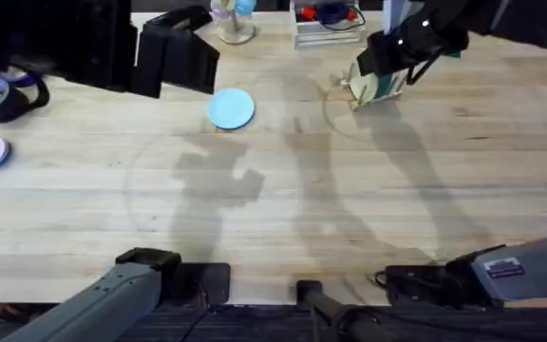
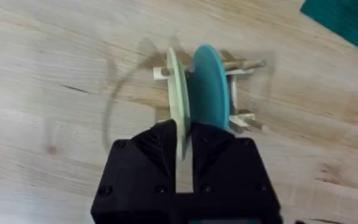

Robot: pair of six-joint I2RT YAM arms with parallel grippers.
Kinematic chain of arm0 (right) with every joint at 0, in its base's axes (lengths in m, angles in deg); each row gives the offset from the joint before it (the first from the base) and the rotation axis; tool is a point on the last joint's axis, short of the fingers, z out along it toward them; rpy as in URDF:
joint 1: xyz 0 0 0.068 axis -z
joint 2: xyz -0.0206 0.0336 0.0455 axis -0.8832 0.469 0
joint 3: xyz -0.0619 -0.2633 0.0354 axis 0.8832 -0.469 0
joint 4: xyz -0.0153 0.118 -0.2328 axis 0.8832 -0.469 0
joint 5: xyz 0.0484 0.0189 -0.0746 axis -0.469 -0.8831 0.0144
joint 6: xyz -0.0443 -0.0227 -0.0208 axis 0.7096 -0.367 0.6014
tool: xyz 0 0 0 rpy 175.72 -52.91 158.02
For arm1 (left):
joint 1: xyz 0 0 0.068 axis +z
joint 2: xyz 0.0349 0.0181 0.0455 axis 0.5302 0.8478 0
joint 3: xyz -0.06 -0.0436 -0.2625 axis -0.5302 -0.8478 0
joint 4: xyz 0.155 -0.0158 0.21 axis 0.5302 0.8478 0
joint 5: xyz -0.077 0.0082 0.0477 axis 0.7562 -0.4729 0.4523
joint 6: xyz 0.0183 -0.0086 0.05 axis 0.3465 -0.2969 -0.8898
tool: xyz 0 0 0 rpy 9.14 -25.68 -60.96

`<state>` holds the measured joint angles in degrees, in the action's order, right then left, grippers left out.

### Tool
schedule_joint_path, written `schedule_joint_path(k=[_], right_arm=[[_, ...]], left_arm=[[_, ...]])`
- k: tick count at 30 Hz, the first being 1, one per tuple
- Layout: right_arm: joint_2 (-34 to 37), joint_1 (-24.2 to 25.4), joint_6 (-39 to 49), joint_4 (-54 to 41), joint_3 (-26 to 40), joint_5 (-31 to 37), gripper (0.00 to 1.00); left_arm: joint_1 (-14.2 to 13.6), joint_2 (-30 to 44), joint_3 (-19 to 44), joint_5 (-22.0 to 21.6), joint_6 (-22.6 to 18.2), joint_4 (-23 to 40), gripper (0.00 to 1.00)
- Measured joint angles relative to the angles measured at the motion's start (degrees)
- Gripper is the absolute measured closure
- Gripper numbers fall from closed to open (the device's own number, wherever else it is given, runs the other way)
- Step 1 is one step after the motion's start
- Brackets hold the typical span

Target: Pick up the plates from the table one by one and place each into a slot on the dish rack.

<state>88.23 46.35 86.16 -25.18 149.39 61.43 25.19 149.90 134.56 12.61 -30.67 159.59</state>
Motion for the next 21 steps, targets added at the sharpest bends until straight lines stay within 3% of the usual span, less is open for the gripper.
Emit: schedule_joint_path(k=[12,17,21], right_arm=[[-12.1,0.0,0.0,-2.3,0.0,0.0,0.829],[-17.1,0.0,0.0,-7.3,0.0,0.0,0.739],[-21.4,0.0,0.0,-11.6,0.0,0.0,0.609]], left_arm=[[0.0,0.0,0.0,0.0,0.0,0.0,0.007],[0.0,0.0,0.0,0.0,0.0,0.0,0.008],[0.0,0.0,0.0,0.0,0.0,0.0,0.008]])
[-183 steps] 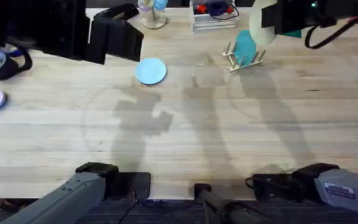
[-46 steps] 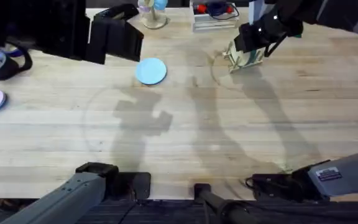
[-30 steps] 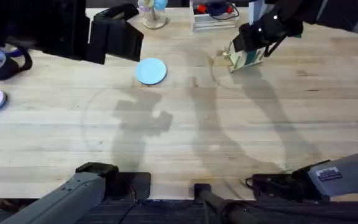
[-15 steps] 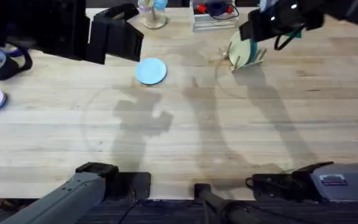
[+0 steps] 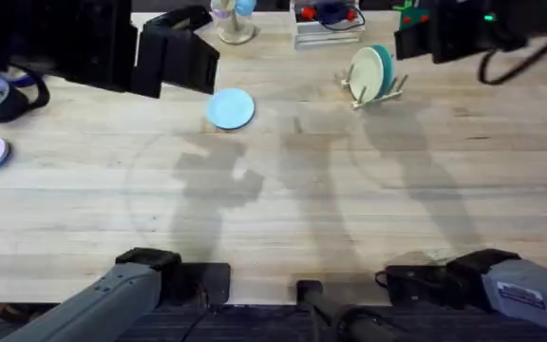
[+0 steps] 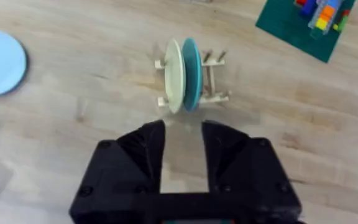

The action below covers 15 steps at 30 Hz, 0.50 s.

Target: Pick up the plates from the table one by one and place each into a slot on the dish rack.

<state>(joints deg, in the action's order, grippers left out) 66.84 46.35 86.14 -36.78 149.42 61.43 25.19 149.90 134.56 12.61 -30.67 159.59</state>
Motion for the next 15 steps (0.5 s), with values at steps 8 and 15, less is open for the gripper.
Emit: schedule_joint_path(k=[8,15], right_arm=[[-8.6,0.0,-0.7,-5.4,0.0,0.0,0.148],[-13.0,0.0,-1.7,-6.3,0.0,0.0,0.075]], left_arm=[[0.0,0.0,0.0,0.0,0.0,0.0,0.006],[0.0,0.0,0.0,0.0,0.0,0.0,0.007]])
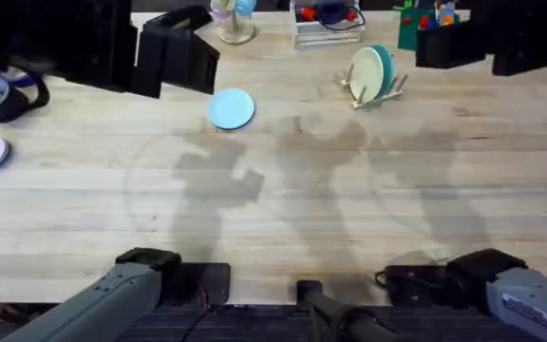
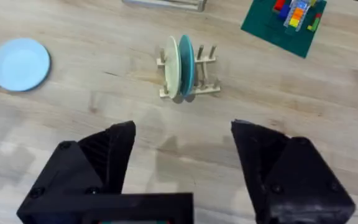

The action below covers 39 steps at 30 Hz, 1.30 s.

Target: Pick up the plates from the table one by one and place each into a slot on the dish rack.

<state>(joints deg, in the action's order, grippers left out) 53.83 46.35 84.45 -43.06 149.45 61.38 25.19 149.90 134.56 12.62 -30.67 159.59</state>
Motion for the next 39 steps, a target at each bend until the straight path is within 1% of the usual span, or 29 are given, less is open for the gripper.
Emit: schedule_joint_path(k=[27,31,34,39], right_arm=[[-0.5,0.0,0.0,0.0,0.0,0.0,0.075],[-0.5,0.0,0.0,0.0,0.0,0.0,0.075],[-0.5,0.0,0.0,0.0,0.0,0.0,0.074],[-0.5,0.0,-0.1,0.0,0.0,0.0,0.073]], left_arm=[[0.0,0.0,0.0,0.0,0.0,-0.4,0.007],[0.0,0.0,0.0,0.0,0.0,1.4,0.006],[0.0,0.0,0.0,0.0,0.0,4.2,0.008],[0.0,0.0,0.0,0.0,0.0,4.1,0.012]])
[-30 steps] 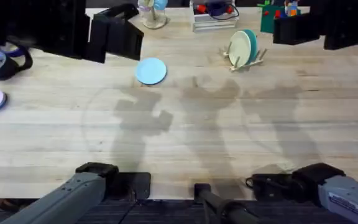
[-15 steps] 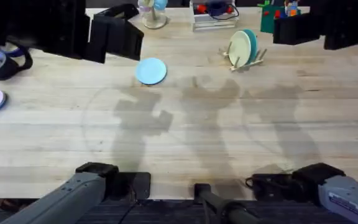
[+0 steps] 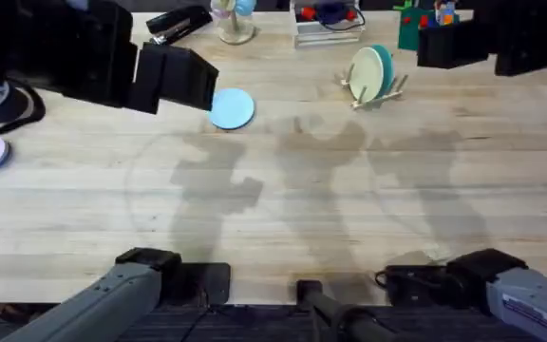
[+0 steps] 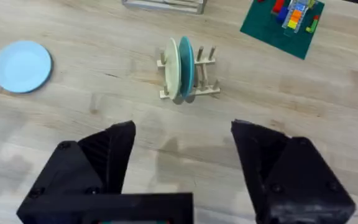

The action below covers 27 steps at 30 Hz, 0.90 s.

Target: Pick up the plates from the table one by one and place each into a slot on the dish rack.

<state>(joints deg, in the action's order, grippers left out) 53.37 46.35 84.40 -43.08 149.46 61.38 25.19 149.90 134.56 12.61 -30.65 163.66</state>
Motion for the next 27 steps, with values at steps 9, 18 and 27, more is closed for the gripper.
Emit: schedule_joint_path(k=[9,18,27], right_arm=[[0.0,0.0,0.0,0.0,0.0,0.0,0.073],[0.0,0.0,0.0,0.0,0.0,0.0,0.074],[0.0,0.0,0.0,0.0,0.0,0.0,0.073]], left_arm=[[0.0,0.0,0.0,0.0,-0.2,0.0,0.957],[0.0,0.0,0.0,0.2,-0.2,1.7,0.958],[0.1,0.7,0.0,3.9,-0.3,-0.5,0.958]])
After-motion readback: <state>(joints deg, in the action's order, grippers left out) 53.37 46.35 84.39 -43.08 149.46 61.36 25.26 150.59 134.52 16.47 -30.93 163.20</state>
